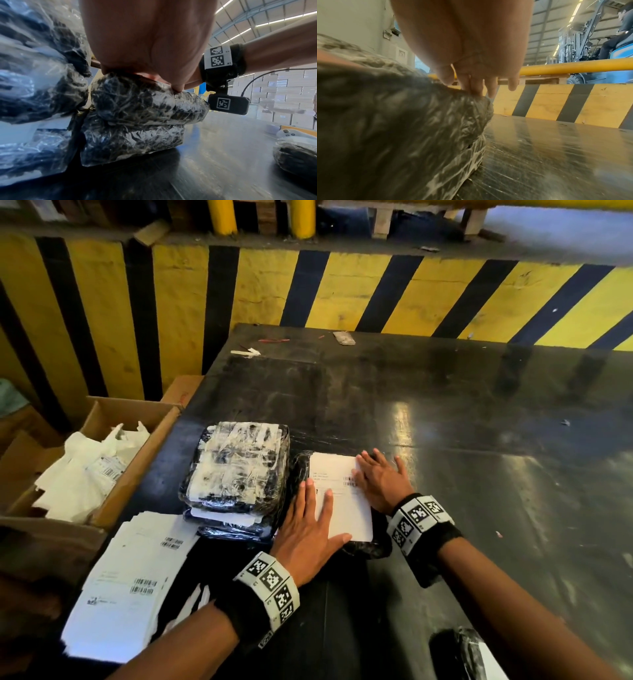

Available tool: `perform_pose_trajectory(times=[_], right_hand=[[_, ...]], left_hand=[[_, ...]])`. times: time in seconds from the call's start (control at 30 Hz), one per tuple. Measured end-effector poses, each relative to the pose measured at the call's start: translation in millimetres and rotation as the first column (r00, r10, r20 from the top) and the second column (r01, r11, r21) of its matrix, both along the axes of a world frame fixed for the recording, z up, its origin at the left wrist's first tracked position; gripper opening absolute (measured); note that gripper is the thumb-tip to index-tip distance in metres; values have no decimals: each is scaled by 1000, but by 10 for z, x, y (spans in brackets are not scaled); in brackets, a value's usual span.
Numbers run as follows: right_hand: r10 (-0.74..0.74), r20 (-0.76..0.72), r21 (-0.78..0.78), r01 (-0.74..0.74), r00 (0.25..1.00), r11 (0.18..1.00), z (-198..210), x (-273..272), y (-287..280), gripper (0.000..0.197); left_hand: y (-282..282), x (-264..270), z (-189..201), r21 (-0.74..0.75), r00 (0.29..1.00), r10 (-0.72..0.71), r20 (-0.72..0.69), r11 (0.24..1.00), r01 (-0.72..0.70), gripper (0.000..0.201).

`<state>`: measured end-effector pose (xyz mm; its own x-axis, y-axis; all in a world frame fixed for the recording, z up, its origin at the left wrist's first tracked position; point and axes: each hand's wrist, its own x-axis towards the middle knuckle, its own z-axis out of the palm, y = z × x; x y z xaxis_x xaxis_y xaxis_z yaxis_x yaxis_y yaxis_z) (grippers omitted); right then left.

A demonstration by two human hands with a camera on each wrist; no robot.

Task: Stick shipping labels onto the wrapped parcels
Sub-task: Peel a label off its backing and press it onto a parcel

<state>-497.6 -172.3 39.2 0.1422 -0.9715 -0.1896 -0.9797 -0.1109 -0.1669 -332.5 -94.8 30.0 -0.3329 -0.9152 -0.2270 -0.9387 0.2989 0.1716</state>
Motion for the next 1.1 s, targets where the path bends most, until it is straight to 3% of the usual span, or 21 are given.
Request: perform_pose_trajectory(times=[0.1,0.3,0.43,0.57,0.67,0.8,1.1], right_hand=[[32,-40,34,-31,999,999,41,-4,66,53],[306,-136,1,-309,942,951,75,24,403,73],[284,-109,15,-284,953,959,105,81,119,51],[277,-101,49,-273,956,961,105,184,-99,53],[351,-149,49,-348,924,936,147,164,3,55],[449,-108,48,-446,887,893,193,167,207,52],[466,-128,148,-448,875,882,327,570,-190,51]], left_hand=[[10,17,-13,1,1000,-11,-6,1000,11,81],[14,13,-23,-14,1000,-17,11,1000,17,81],[19,33,-8,-19,1000,-27,-9,999,27,80],[7,48,-5,-26,1000,-28,-11,999,27,80],[23,47,-16,-50,1000,-24,-4,998,23,81],[28,53,-21,-39,999,-23,-38,999,21,80],[2,67,-44,-79,999,-42,-9,996,41,87]])
